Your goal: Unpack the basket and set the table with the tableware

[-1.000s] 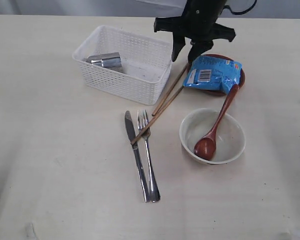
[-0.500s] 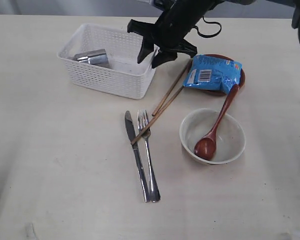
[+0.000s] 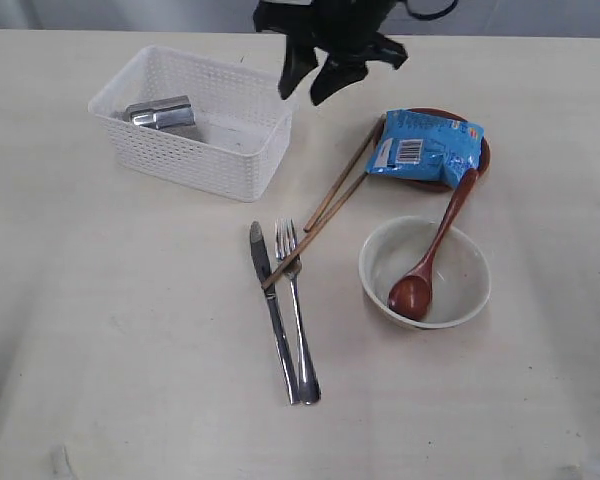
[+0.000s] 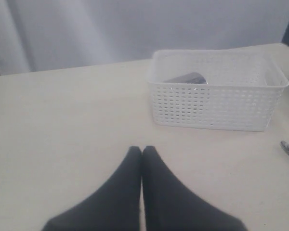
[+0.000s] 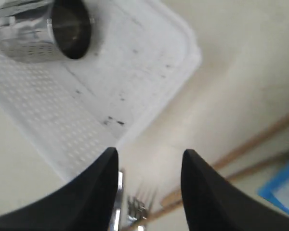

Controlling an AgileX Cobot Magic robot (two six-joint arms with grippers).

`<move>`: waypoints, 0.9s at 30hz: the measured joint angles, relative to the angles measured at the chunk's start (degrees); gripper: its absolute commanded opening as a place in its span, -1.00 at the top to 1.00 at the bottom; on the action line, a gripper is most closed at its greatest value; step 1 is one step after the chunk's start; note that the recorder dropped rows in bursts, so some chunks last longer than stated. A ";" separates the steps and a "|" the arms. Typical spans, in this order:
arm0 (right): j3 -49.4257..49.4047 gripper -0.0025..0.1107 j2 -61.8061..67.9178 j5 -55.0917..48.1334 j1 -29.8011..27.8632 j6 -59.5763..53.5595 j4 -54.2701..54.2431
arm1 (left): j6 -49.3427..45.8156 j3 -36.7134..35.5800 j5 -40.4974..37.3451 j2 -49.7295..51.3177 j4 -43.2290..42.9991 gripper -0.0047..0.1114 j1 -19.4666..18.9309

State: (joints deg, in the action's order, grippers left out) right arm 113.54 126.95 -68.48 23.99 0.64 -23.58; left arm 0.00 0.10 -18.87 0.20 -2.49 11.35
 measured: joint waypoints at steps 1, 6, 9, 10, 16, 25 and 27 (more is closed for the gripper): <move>-1.38 0.23 -1.66 -0.11 -0.15 1.19 2.97 | 0.00 0.00 0.00 0.00 0.00 0.92 0.00; -12.38 0.23 -8.98 -0.83 -0.37 4.00 8.10 | 0.00 0.00 0.00 0.00 0.00 0.92 0.00; -20.28 0.23 -12.34 -0.19 -0.25 3.60 4.29 | 0.00 0.00 0.00 0.00 0.00 0.92 0.00; -22.88 0.23 -13.23 0.72 -0.13 3.12 2.39 | 0.00 0.00 0.00 0.00 0.00 0.92 0.00; -31.61 0.23 -15.55 4.71 3.99 0.68 0.32 | 0.00 0.00 0.00 0.00 0.00 0.92 0.00; -26.53 0.23 -15.31 4.03 13.20 -22.02 13.81 | 0.00 0.00 0.00 0.00 0.00 0.92 0.00; -26.08 0.23 -15.31 5.36 14.48 -27.66 19.08 | 0.00 0.00 0.00 0.00 0.00 0.92 0.00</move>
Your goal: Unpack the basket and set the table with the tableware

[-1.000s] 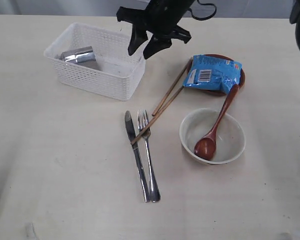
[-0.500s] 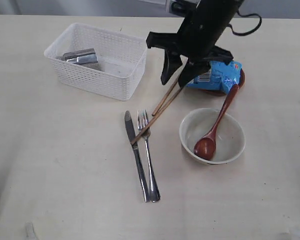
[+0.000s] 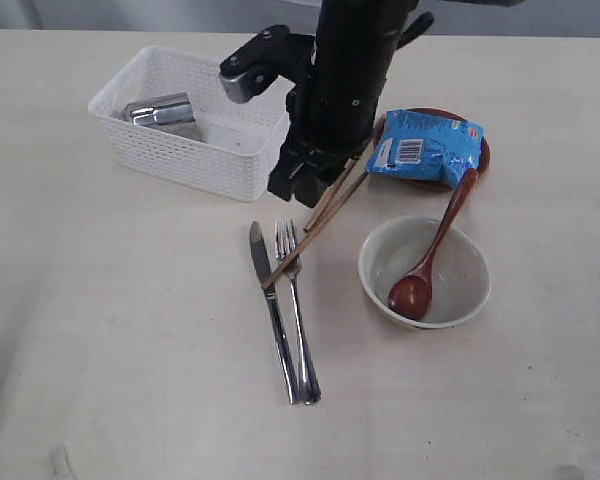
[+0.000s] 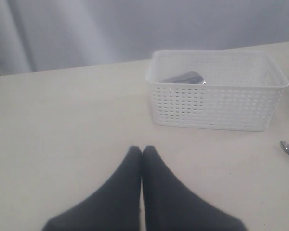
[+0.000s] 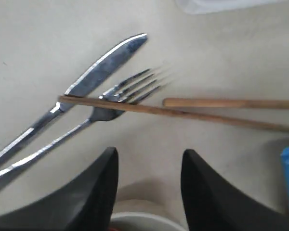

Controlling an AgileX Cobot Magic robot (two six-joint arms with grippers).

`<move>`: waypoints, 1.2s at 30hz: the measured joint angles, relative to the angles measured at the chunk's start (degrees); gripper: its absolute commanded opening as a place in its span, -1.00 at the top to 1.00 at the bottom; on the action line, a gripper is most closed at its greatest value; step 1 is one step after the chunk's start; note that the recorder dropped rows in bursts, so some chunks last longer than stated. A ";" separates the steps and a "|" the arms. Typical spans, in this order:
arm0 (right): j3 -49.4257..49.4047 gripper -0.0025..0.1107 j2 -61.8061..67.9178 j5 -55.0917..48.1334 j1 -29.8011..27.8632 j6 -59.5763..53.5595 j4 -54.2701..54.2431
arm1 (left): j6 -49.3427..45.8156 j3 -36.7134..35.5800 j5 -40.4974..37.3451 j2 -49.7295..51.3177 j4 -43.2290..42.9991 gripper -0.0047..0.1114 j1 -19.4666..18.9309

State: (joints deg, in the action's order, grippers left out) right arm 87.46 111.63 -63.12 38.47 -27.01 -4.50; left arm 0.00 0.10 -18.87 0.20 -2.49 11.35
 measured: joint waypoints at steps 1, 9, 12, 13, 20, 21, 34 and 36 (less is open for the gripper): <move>0.00 0.23 0.10 0.65 0.61 -2.49 1.60 | 0.00 0.00 0.00 0.00 0.00 0.92 0.00; 0.00 -0.04 6.51 2.10 4.50 -38.76 5.70 | 0.00 0.00 0.00 0.00 0.00 0.92 0.00; 0.00 -0.03 8.20 2.95 4.50 -40.40 10.92 | 0.00 0.00 0.00 0.00 0.00 0.92 0.00; 0.00 -0.03 8.57 3.41 4.50 -40.48 11.47 | 0.00 0.00 0.00 0.00 0.00 0.92 0.00; 0.00 0.04 12.21 6.18 4.50 -40.22 16.79 | 0.00 0.00 0.00 0.00 0.00 0.92 0.00; 0.00 0.09 12.49 6.51 4.50 -40.24 17.27 | 0.00 0.00 0.00 0.00 0.00 0.92 0.00; 0.00 0.38 14.19 10.37 4.50 -39.92 19.00 | 0.00 0.00 0.00 0.00 0.00 0.92 0.00; 0.09 0.39 14.33 10.26 4.50 -39.92 19.38 | 0.00 0.00 0.00 0.00 0.00 0.92 0.00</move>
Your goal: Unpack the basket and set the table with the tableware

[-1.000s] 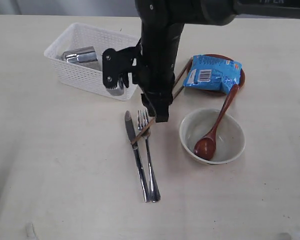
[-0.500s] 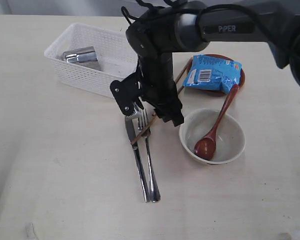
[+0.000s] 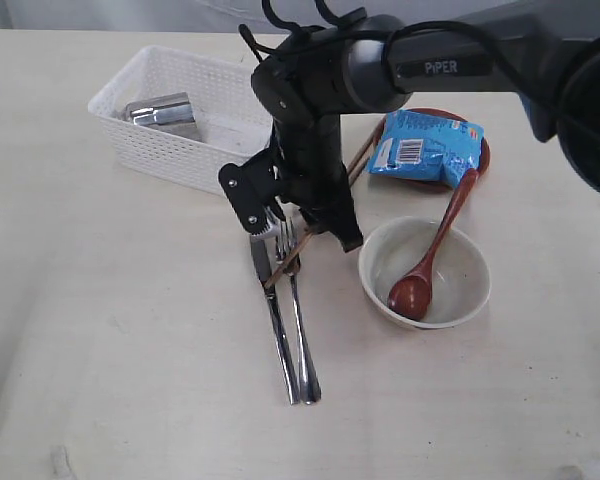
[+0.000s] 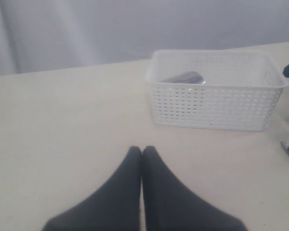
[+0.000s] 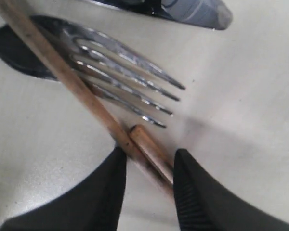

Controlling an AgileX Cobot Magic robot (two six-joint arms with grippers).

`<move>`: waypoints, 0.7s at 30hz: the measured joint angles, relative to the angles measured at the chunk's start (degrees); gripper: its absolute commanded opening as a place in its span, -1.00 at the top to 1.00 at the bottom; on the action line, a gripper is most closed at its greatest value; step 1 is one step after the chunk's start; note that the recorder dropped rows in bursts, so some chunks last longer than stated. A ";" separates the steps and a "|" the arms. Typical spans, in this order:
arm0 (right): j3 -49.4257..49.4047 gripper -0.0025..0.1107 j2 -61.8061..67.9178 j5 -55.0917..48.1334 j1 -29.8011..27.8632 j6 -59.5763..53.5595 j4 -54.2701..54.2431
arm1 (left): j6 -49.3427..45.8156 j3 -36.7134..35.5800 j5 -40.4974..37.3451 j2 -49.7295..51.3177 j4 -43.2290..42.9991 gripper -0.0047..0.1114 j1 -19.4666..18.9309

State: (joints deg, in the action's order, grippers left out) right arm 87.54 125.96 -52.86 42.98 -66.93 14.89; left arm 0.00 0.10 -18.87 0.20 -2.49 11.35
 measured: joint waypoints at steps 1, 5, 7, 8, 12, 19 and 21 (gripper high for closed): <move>0.00 0.44 0.00 0.00 0.00 0.00 0.25 | 0.00 0.00 0.00 0.00 0.00 0.92 0.00; 0.00 0.82 0.00 -0.78 0.22 0.00 1.12 | 0.00 0.00 0.00 0.00 0.00 0.92 0.00; 0.14 0.96 0.00 -1.26 0.49 0.00 1.98 | 0.00 0.00 0.00 0.00 0.00 0.92 0.00; 0.13 0.96 0.00 -1.40 0.79 0.00 2.28 | 0.00 0.00 0.00 0.00 0.00 0.92 0.00; 0.16 0.96 0.00 -1.91 1.53 0.00 3.01 | 0.00 0.00 0.00 0.00 0.00 0.92 0.00; 0.16 0.96 0.00 -2.69 3.83 0.09 6.24 | 0.00 0.00 0.00 0.00 0.00 0.92 0.00; 0.16 0.96 0.00 -2.72 4.35 0.09 6.97 | 0.00 0.00 0.00 0.00 0.00 0.92 0.00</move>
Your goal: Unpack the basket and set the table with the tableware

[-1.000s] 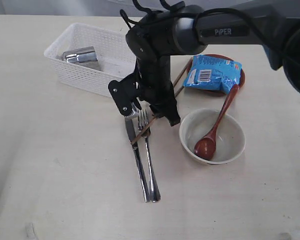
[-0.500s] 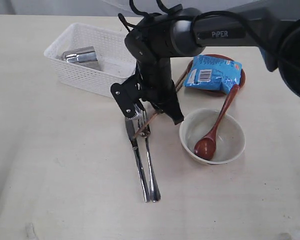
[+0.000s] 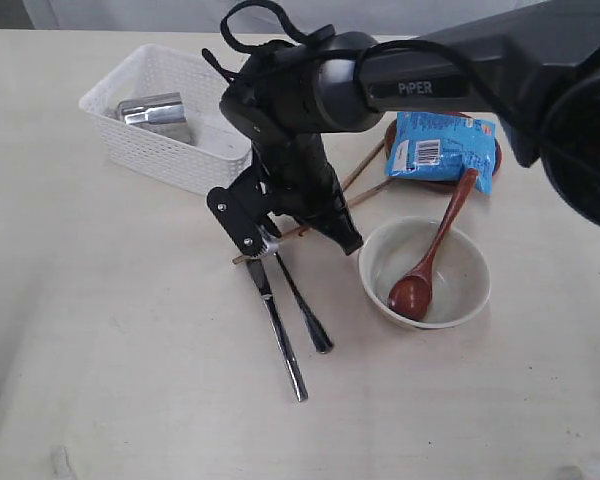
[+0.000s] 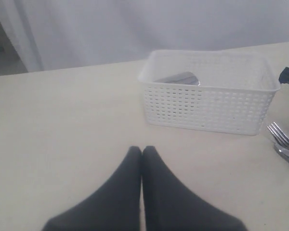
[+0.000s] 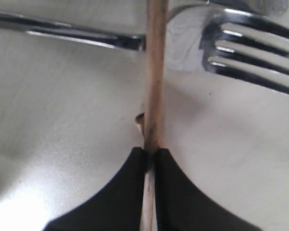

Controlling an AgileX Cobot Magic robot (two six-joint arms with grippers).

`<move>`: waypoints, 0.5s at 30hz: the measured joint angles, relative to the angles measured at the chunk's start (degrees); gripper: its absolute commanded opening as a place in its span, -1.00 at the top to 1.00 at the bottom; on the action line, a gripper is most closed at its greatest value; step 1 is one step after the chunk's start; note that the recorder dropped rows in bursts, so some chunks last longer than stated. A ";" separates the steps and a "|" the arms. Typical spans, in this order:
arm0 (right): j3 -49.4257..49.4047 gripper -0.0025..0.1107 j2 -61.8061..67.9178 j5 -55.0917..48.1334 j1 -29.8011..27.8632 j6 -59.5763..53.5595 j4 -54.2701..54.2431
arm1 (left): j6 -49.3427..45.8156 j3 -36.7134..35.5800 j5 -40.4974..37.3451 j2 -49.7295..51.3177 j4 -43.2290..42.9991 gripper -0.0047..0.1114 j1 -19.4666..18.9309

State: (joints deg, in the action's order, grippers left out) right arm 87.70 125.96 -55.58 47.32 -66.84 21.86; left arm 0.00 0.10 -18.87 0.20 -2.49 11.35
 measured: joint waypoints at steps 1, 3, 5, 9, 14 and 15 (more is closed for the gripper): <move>0.00 0.96 -0.12 0.00 0.12 0.00 0.00 | 0.00 0.00 0.00 0.00 0.00 0.92 0.00; 0.00 0.96 -0.70 0.00 0.24 0.00 0.00 | 0.00 0.00 0.00 0.00 0.00 0.92 0.00; 0.00 0.96 -1.76 0.00 0.24 0.47 0.00 | 0.00 0.00 0.00 0.00 0.00 0.92 0.00; 0.00 0.96 -4.99 -0.50 0.24 0.95 -1.79 | 0.00 0.00 0.00 0.00 0.00 0.92 0.00; 0.00 0.96 -9.12 -2.68 0.24 0.95 -3.62 | 0.00 0.00 0.00 0.00 0.00 0.92 0.00; 0.00 0.96 -9.84 -3.46 0.24 0.95 -4.03 | 0.00 0.00 0.00 0.00 0.00 0.92 0.00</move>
State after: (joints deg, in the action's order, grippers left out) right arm 87.70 116.12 -59.04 47.57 -65.88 17.83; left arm 0.00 0.10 -18.87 0.20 -2.49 11.35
